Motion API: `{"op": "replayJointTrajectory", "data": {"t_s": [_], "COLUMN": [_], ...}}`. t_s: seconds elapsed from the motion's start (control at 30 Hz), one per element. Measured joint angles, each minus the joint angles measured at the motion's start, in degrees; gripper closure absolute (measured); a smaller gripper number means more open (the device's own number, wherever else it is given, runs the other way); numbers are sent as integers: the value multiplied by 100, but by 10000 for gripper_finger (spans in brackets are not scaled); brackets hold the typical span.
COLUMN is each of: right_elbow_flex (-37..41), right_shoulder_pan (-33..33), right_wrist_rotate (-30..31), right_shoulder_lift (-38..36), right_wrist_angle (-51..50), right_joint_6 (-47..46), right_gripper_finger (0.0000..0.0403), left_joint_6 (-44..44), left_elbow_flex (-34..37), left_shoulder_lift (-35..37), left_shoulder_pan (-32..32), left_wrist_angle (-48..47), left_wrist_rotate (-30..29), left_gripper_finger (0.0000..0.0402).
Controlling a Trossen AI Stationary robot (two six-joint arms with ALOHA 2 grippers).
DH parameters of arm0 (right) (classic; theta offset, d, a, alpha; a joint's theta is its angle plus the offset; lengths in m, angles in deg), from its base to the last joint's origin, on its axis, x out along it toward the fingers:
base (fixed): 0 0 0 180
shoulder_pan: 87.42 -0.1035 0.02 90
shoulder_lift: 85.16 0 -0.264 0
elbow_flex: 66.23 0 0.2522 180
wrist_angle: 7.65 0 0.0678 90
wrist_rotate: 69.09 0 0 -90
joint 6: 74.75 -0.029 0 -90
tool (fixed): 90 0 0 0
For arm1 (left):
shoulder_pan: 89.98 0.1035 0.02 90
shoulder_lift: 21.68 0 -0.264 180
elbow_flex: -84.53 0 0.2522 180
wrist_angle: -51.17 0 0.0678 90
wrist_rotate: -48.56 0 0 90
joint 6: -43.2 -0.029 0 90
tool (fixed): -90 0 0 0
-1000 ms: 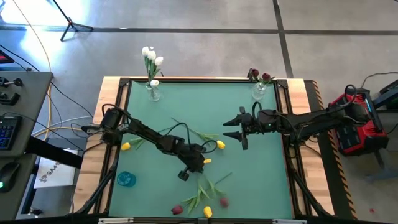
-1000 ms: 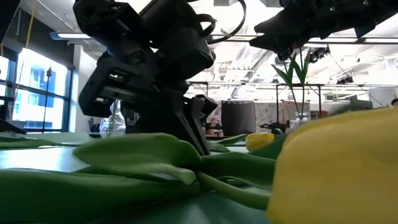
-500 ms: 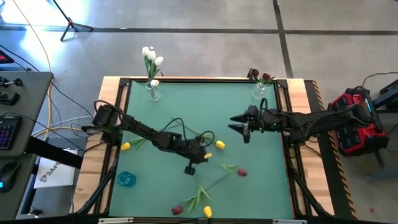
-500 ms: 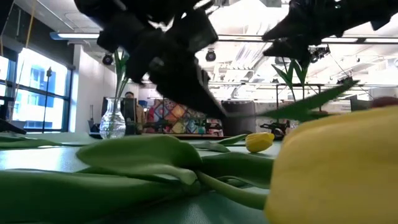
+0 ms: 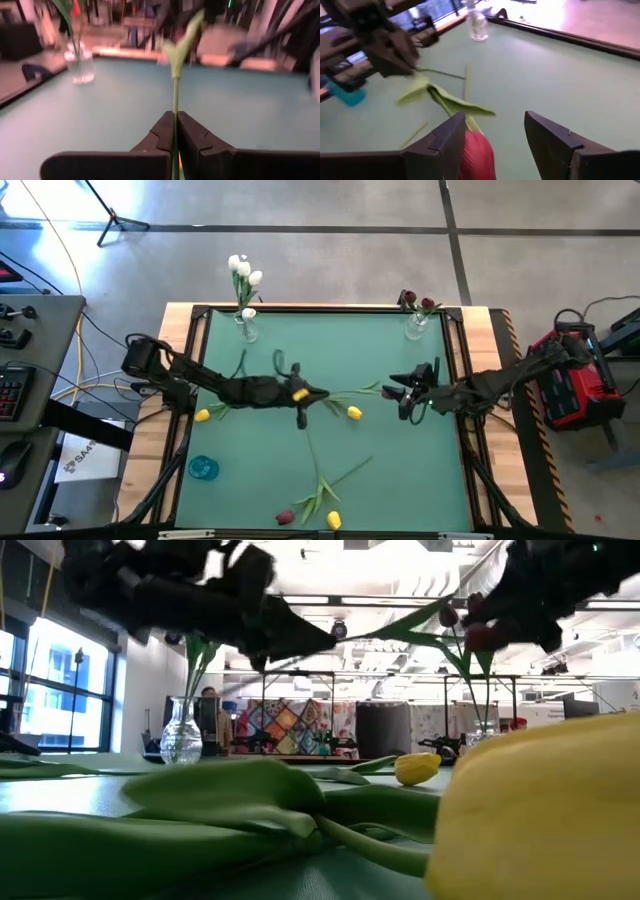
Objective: Sort flowers into vase by color
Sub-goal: Put the red flower into the right transparent vase
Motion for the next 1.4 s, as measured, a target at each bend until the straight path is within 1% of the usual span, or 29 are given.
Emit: {"op": "replayJointTrajectory", "data": {"t_s": [0.07, 0.13, 0.27, 0.3, 0.37, 0.47, 0.53, 0.6, 0.7, 0.83, 0.9, 0.97, 1.03, 1.1, 1.23, 1.3, 1.4], "right_elbow_flex": [207, 451, 679, 679, 679, 679, 675, 673, 717, 866, 918, 935, 930, 869, 759, 711, 679], "right_shoulder_pan": [-158, -266, -400, -456, -577, -758, -848, -857, -783, -724, -701, -673, -673, -676, -849, -916, -929], "right_wrist_rotate": [442, 875, 1208, 1252, 1498, 1968, 2123, 2082, 1904, 1932, 1927, 1888, 1870, 1849, 1892, 1926, 1840], "right_shoulder_lift": [269, 581, 1099, 1170, 1190, 939, 734, 617, 699, 1132, 1395, 1705, 1946, 2083, 2045, 2016, 2019], "right_wrist_angle": [391, 1049, 2378, 2625, 3135, 4055, 4487, 4595, 4543, 4550, 4796, 5159, 5631, 6078, 6901, 7206, 7210], "right_joint_6": [-310, -442, -101, 92, 775, 2224, 2891, 3043, 2671, 1930, 1652, 1613, 1889, 2360, 3739, 4246, 4305], "right_gripper_finger": [210, 210, 210, 210, 210, 210, 210, 210, 210, 210, 210, 210, 210, 210, 210, 210, 210], "left_joint_6": [60, 70, 65, 64, 33, -42, -42, -42, -103, -404, -476, -487, -490, -499, -495, -494, -458], "left_elbow_flex": [279, 386, 403, 405, 401, 403, 403, 403, 403, 403, 403, 403, 403, 403, 414, 416, 417], "left_shoulder_lift": [-81, -218, -411, -412, -402, -405, -403, -403, -405, -405, -405, -405, -405, -405, -405, -405, -405], "left_shoulder_pan": [65, 78, 52, 51, 57, 61, 61, 61, 50, 12, 13, 14, 15, 15, 34, 34, 32], "left_wrist_angle": [786, 1266, 1467, 1453, 1446, 1373, 1451, 1528, 1879, 2284, 2435, 2517, 2533, 2529, 2476, 2478, 2482], "left_wrist_rotate": [143, 174, 85, 43, 24, 21, -51, -236, -438, -579, -612, -613, -647, -839, -1089, -1199, -1338], "left_gripper_finger": [401, 401, 401, 401, 401, 401, 401, 401, 401, 401, 401, 401, 401, 401, 401, 401, 401]}}
